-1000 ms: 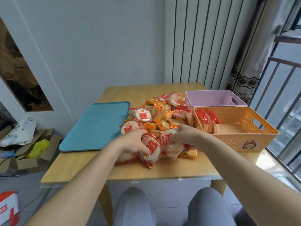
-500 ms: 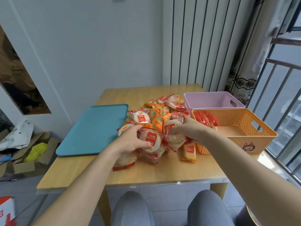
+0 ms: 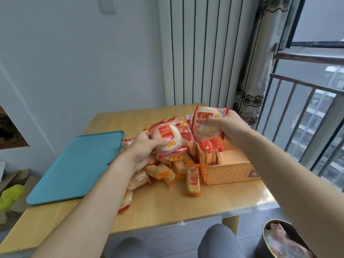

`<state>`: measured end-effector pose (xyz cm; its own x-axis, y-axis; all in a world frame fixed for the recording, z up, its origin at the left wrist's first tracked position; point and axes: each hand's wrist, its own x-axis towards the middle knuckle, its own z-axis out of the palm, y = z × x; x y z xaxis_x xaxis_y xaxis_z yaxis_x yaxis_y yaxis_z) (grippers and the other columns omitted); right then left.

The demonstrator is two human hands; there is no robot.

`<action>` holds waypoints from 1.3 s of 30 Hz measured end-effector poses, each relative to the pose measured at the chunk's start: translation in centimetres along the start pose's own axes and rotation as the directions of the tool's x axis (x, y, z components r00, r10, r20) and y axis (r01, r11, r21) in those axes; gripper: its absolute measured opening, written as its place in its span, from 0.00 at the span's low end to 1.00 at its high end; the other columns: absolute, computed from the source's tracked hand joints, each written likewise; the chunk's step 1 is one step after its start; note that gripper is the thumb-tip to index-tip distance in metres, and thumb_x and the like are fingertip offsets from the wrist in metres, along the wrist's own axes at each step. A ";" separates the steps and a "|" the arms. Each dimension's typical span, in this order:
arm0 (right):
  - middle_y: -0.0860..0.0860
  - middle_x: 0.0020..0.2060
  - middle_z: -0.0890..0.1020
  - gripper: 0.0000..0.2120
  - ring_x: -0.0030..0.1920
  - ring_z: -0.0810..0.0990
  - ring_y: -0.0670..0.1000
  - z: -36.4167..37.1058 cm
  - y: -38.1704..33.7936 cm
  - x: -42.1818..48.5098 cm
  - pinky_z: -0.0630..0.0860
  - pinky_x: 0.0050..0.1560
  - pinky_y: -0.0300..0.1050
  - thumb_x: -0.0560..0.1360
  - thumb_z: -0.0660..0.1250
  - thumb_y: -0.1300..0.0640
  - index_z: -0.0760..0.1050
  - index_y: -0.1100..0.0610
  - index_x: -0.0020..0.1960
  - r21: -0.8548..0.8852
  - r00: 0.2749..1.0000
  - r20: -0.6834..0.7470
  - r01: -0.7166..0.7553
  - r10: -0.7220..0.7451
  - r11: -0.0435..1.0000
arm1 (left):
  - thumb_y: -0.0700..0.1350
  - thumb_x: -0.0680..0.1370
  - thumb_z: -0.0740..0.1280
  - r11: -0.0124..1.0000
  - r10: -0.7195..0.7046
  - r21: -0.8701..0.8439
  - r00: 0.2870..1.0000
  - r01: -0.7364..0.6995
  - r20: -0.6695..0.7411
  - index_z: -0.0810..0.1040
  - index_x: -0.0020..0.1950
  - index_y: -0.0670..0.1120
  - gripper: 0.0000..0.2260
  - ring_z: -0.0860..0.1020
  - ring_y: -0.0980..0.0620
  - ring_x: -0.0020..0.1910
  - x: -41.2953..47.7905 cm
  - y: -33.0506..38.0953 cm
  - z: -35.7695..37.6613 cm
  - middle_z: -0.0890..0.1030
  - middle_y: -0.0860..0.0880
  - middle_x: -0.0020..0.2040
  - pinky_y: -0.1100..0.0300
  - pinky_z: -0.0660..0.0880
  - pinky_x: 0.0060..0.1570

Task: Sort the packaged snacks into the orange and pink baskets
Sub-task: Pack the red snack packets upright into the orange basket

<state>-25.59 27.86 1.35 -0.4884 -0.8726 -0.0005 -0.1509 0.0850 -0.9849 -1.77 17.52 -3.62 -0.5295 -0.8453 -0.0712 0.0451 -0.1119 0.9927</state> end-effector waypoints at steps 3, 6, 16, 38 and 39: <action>0.60 0.51 0.85 0.23 0.51 0.87 0.59 -4.3 -0.5 0.7 0.83 0.55 0.61 0.65 0.82 0.60 0.79 0.61 0.57 -0.057 0.994 -0.107 -0.004 -0.002 0.998 | 0.35 0.69 0.79 0.998 0.062 -0.016 0.998 -0.061 0.028 0.76 0.60 0.40 0.22 0.83 0.40 0.53 2.1 1.2 5.6 0.83 0.39 0.54 0.47 0.80 0.46; 0.57 0.51 0.85 0.26 0.49 0.87 0.56 -8.0 0.4 1.3 0.86 0.48 0.56 0.65 0.83 0.58 0.77 0.57 0.59 -0.184 0.986 -0.162 -0.077 0.047 0.980 | 0.37 0.69 0.80 0.989 0.077 0.120 0.993 -0.087 0.087 0.74 0.65 0.43 0.27 0.83 0.43 0.55 4.1 0.8 11.1 0.83 0.41 0.59 0.49 0.83 0.50; 0.54 0.58 0.83 0.21 0.50 0.81 0.49 -13.0 3.7 3.0 0.77 0.49 0.43 0.78 0.72 0.52 0.77 0.60 0.67 -0.447 0.979 -0.201 -0.074 -0.019 0.891 | 0.50 0.78 0.72 0.776 0.262 0.563 0.957 -0.286 0.125 0.82 0.55 0.49 0.09 0.80 0.54 0.52 7.7 0.6 15.9 0.82 0.53 0.51 0.64 0.73 0.44; 0.49 0.39 0.85 0.07 0.40 0.82 0.51 -7.0 5.9 7.1 0.77 0.42 0.46 0.74 0.71 0.52 0.85 0.55 0.45 -0.837 0.973 0.208 0.124 0.101 0.533 | 0.35 0.80 0.61 0.612 0.201 0.735 0.957 -0.290 0.209 0.81 0.57 0.49 0.14 0.82 0.50 0.49 9.9 -2.2 14.4 0.82 0.51 0.53 0.56 0.80 0.45; 0.48 0.43 0.85 0.07 0.43 0.82 0.49 -7.5 5.5 7.0 0.79 0.44 0.45 0.74 0.72 0.53 0.85 0.54 0.48 -0.815 0.981 0.186 0.123 0.054 0.566 | 0.36 0.80 0.62 0.619 0.222 0.728 0.955 -0.295 0.198 0.81 0.57 0.50 0.13 0.82 0.51 0.49 9.9 -2.2 14.2 0.82 0.52 0.52 0.58 0.80 0.44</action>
<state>-36.28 25.83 -2.81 -0.3277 -0.9408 -0.0860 -0.8461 0.3328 -0.4163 -19.16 16.87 -5.17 -0.6632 -0.7284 0.1721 -0.4324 0.5605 0.7063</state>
